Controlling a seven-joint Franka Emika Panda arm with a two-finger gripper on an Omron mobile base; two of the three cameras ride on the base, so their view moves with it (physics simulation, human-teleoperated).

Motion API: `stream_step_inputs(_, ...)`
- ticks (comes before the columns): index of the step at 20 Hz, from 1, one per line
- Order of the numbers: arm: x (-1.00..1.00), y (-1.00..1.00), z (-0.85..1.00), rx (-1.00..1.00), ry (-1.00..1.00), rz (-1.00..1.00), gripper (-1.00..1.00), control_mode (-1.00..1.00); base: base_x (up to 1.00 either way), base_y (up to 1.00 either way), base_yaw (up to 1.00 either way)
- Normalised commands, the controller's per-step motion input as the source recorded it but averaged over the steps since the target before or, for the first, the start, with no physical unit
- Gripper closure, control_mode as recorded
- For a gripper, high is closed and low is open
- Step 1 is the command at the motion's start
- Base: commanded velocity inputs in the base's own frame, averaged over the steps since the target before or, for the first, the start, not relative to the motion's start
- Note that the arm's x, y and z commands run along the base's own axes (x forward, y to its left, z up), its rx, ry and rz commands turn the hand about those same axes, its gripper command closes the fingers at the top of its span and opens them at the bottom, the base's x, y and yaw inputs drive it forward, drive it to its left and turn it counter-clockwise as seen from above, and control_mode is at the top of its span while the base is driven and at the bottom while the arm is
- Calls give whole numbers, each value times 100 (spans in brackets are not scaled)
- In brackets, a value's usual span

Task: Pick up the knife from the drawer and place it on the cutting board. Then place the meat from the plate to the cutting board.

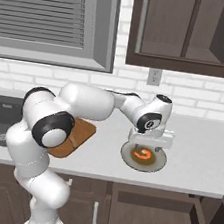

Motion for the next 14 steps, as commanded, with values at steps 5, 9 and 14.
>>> stream_step_inputs(5, 10, 0, -47, -11, 0, 0, -100, -100, 0, 0, 0)
stream_step_inputs(9, 30, 16, -84, -20, 1, 1, -100, -100, 0, 0, 0)
stream_step_inputs(14, 11, 15, -33, -5, 1, 1, -100, -100, 0, 0, 0)
